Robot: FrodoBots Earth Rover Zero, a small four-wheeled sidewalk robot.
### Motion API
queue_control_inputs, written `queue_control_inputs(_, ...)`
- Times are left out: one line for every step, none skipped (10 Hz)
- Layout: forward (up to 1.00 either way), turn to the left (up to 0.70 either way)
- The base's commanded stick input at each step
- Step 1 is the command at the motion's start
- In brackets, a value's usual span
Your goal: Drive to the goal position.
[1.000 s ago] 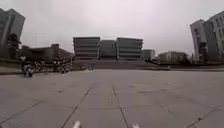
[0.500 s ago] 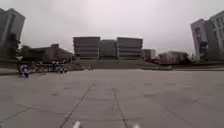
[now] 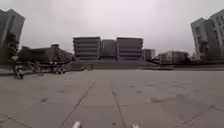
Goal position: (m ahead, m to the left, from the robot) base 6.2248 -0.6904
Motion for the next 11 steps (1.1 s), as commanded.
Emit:
queue_control_inputs(0.70,0.00)
queue_control_inputs(0.70,0.00)
queue_control_inputs(0.70,0.00)
queue_control_inputs(0.70,0.00)
queue_control_inputs(0.70,0.00)
queue_control_inputs(0.70,0.00)
queue_control_inputs(0.70,0.00)
queue_control_inputs(0.70,0.00)
queue_control_inputs(0.70,0.00)
queue_control_inputs(0.70,0.00)
queue_control_inputs(0.70,0.00)
